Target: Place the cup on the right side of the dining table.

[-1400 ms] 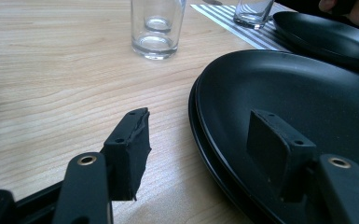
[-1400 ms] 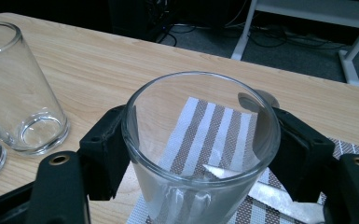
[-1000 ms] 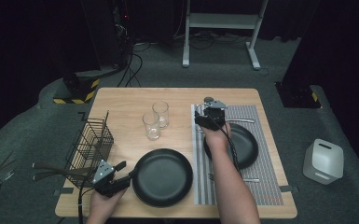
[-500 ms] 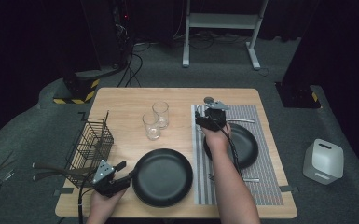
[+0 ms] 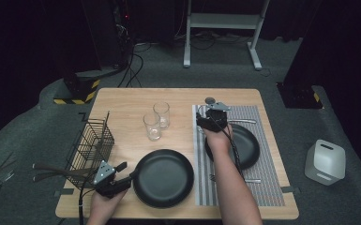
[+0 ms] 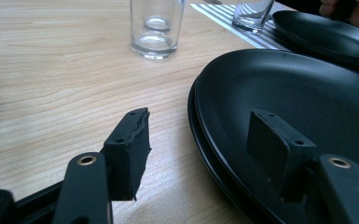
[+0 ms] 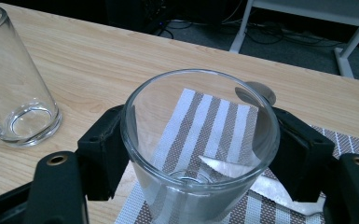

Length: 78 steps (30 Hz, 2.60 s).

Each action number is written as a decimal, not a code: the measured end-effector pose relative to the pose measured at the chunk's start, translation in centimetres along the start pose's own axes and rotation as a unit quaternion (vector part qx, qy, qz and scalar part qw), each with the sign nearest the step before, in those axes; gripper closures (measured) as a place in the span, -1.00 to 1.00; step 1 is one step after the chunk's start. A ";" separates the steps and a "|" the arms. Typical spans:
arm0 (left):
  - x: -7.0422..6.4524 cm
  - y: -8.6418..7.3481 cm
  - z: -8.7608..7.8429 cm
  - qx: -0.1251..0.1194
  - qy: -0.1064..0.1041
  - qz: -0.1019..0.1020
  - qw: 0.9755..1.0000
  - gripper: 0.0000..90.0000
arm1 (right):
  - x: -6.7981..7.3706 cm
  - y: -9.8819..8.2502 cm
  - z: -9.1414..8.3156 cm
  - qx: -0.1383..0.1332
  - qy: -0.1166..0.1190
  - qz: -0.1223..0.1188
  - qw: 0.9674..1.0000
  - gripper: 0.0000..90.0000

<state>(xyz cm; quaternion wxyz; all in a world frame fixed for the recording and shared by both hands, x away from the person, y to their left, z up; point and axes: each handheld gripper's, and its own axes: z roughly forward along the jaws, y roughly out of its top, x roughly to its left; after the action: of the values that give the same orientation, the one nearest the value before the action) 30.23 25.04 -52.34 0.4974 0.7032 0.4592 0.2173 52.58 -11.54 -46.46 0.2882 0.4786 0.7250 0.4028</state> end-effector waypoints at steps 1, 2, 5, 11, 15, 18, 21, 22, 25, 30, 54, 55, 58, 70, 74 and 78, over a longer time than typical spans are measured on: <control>0.0 0.0 0.0 0.000 0.000 0.000 1.000 -0.12 | 0.0 0.0 0.0 0.001 0.001 -0.001 1.000 -0.38; 0.0 0.0 0.0 0.000 0.000 0.000 1.000 -0.12 | 0.0 0.0 0.0 0.001 0.001 -0.001 1.000 -0.38; 0.0 0.0 0.0 0.001 0.000 0.001 1.000 -0.12 | 0.0 0.0 0.0 0.001 0.000 -0.001 1.000 -0.39; 0.0 0.0 0.0 0.000 0.000 0.001 1.000 -0.12 | -0.1 0.1 -0.1 0.002 0.005 0.007 1.000 -0.40; 0.0 0.0 0.0 0.001 0.000 0.001 1.000 -0.12 | 0.0 0.1 -0.1 0.001 0.006 0.003 1.000 -0.48; 0.0 0.0 0.0 0.001 0.000 0.001 1.000 -0.12 | 0.1 0.2 0.0 -0.006 0.012 0.008 1.000 -0.63; 0.0 0.0 0.0 0.001 0.000 0.001 1.000 -0.12 | 0.1 0.2 -0.1 -0.009 0.010 0.008 1.000 -0.67; 0.0 0.0 0.0 0.001 0.000 0.001 1.000 -0.12 | 0.1 0.3 -0.1 -0.011 0.010 0.012 1.000 -0.70; 0.0 0.0 0.0 0.001 0.000 0.001 1.000 -0.12 | -0.1 0.4 -0.3 -0.012 0.009 0.014 1.000 -0.70; 0.0 0.0 0.0 0.001 0.000 0.001 1.000 -0.12 | -0.2 0.6 -0.6 -0.017 0.009 0.011 1.000 -0.70; -0.1 0.0 0.1 0.005 0.003 0.006 1.000 -0.12 | 0.6 1.3 -2.8 -0.032 0.019 0.002 0.999 -0.69; -0.1 0.0 0.1 0.005 0.003 0.006 1.000 -0.12 | 0.7 1.3 -3.0 -0.033 0.020 0.002 0.999 -0.69; -0.1 0.0 0.1 0.007 0.003 0.007 1.000 -0.12 | 0.8 1.2 -3.4 -0.036 0.023 0.002 0.999 -0.68; -0.2 0.0 0.2 0.007 0.004 0.009 1.000 -0.12 | 1.4 0.1 -4.8 -0.034 0.026 -0.009 0.999 -0.68; -0.2 0.0 0.2 0.007 0.005 0.009 1.000 -0.12 | 1.7 -0.4 -5.3 -0.034 0.031 -0.010 0.999 -0.68; -0.3 0.0 0.2 0.007 0.005 0.010 1.000 -0.12 | 2.2 -1.3 -6.0 -0.037 0.038 -0.013 0.999 -0.68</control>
<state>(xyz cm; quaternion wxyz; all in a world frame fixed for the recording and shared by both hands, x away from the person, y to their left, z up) 30.27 24.72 -52.36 0.4878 0.7102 0.4563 0.2226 46.31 -11.63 -44.57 0.2836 0.4425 0.7262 0.4432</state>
